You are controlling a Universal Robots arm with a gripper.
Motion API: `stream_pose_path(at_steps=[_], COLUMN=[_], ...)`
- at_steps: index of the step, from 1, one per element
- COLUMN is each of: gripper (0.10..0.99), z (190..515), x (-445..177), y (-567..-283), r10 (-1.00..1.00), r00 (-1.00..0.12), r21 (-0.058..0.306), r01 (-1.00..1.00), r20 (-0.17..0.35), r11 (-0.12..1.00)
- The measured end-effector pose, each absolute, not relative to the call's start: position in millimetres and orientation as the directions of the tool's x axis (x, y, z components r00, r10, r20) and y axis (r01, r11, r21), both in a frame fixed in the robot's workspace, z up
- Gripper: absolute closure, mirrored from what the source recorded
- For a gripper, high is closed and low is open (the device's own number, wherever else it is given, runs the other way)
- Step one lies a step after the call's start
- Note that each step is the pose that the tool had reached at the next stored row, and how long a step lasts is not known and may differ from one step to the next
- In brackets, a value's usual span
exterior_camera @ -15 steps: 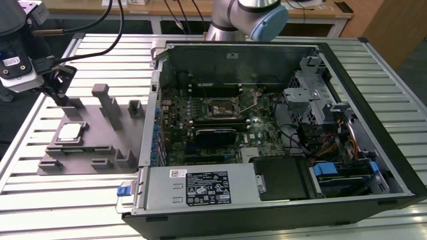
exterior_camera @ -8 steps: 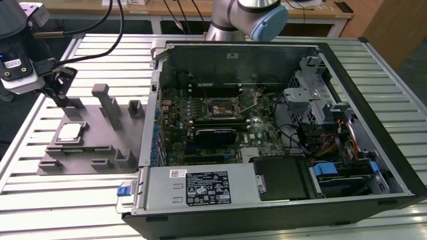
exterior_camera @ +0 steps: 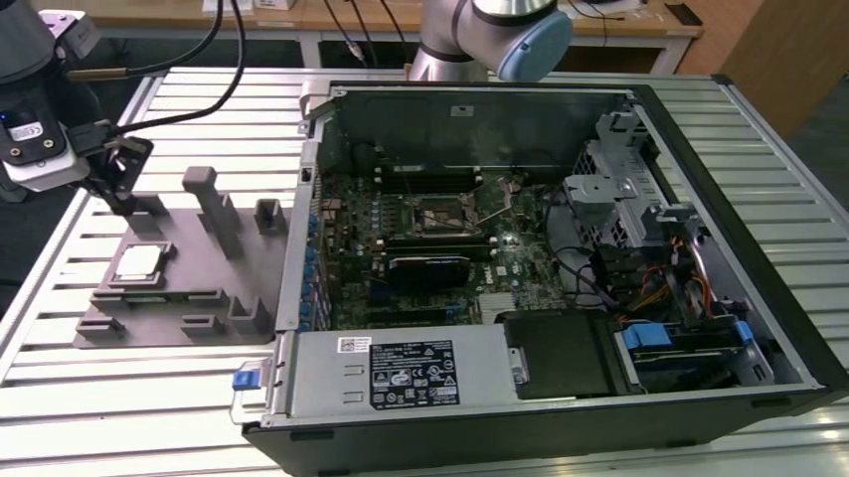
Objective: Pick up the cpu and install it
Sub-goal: 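Pick up the cpu and move it towards the insertion slot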
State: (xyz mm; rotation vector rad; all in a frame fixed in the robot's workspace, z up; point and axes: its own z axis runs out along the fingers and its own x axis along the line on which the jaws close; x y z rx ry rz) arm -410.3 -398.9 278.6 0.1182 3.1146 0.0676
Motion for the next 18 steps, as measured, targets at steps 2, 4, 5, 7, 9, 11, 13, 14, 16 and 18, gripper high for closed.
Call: stream_pose_path(at_steps=[2, 4, 5, 7, 9, 11, 13, 14, 16, 18], gripper=[0.980, 0.980, 0.980, 0.980, 0.980, 0.980, 0.980, 0.980, 0.980, 0.980], z=[277.7, 276.9, 276.5, 275.5, 274.6, 273.7, 272.8, 272.3, 271.4, 270.5], x=[-411.0, -411.7, -412.0, -412.7, -413.3, -413.8, -414.3, -414.6, -415.2, -415.7], y=[-398.9, -398.9, -398.9, -398.9, -399.0, -399.0, -398.9, -398.9, -398.9, -398.9], r10=[0.076, 0.076, 0.076, 0.076, 0.076, 0.076, 0.076, 0.076, 0.076, 0.076], r00=[-0.997, -0.997, -0.997, -0.997, -0.997, -0.997, -0.997, -0.997, -0.997, -0.997], r21=[0.044, 0.044, 0.044, 0.044, 0.044, 0.044, 0.044, 0.044, 0.044, 0.044], r01=[0.075, 0.075, 0.075, 0.075, 0.075, 0.075, 0.075, 0.075, 0.075, 0.075], r20=[-0.022, -0.022, -0.022, -0.022, -0.022, -0.022, -0.022, -0.022, -0.022, -0.022], r11=[0.996, 0.996, 0.996, 0.996, 0.996, 0.996, 0.996, 0.996, 0.996, 0.996])
